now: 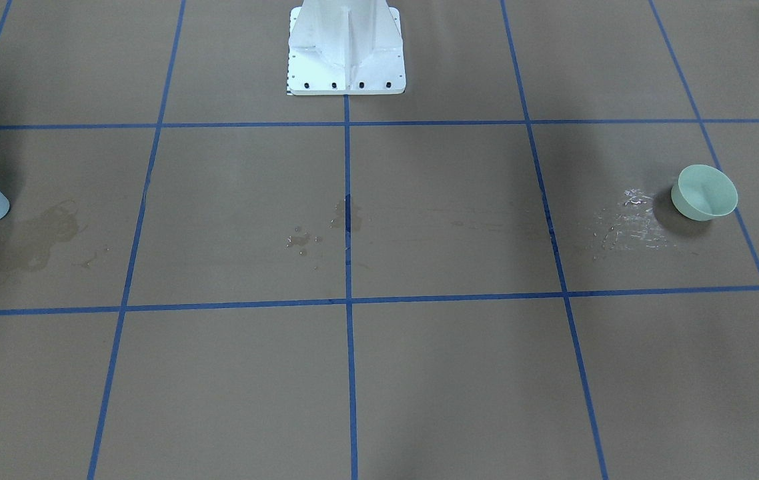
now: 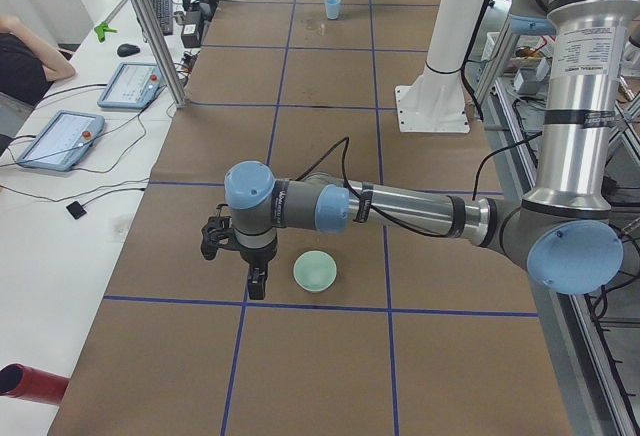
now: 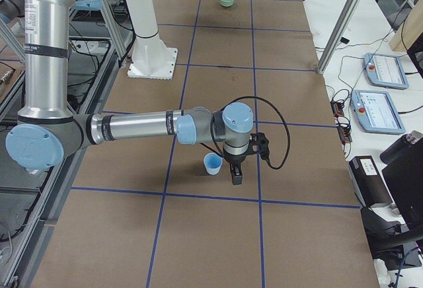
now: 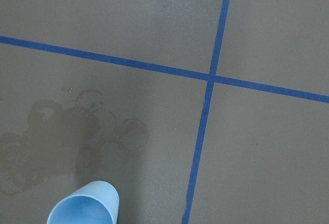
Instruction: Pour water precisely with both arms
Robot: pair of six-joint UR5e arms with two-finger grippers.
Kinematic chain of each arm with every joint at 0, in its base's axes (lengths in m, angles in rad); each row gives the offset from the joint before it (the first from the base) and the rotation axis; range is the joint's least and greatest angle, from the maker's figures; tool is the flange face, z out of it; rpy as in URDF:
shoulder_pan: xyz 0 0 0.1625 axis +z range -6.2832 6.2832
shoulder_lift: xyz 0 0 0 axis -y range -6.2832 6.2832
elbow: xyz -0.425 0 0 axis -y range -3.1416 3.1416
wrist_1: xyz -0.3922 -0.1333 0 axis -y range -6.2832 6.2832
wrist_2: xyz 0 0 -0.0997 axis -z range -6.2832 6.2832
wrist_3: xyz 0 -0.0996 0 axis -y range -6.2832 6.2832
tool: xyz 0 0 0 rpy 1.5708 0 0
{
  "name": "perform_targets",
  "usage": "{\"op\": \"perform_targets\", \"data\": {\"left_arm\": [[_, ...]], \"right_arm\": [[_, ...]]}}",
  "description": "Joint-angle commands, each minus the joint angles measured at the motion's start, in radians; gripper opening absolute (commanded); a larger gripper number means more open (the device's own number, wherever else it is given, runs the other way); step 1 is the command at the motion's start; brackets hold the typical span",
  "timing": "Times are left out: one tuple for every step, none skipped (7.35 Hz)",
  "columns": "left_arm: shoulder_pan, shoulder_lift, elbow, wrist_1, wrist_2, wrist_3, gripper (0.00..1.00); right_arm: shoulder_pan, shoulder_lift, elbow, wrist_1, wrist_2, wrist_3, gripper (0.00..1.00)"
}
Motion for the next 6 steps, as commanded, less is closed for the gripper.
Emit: {"op": "perform_targets", "data": {"left_arm": [[-0.001, 0.022, -0.005, -0.044, -0.002, 0.0, 1.0], [0.001, 0.022, -0.007, -0.035, -0.005, 0.0, 1.0], [-0.001, 0.024, -0.008, -0.033, -0.012, 0.0, 1.0], [-0.001, 0.025, -0.007, -0.029, -0.069, 0.0, 1.0], [-0.004, 0.027, -0.007, -0.029, -0.133, -0.003, 1.0], [-0.004, 0.034, -0.005, -0.029, -0.137, -0.003, 1.0]], "right_arm": [[0.02, -0.005, -0.005, -0.005, 0.019, -0.001, 0.99], [0.024, -0.014, -0.006, -0.005, 0.038, -0.001, 0.99], [0.026, -0.014, -0.006, -0.005, 0.048, 0.001, 0.99], [0.026, -0.014, -0.006, -0.005, 0.058, 0.001, 0.99], [0.026, -0.014, -0.004, -0.003, 0.058, 0.001, 0.99], [0.026, -0.014, -0.004, -0.003, 0.058, 0.001, 0.99]]}}
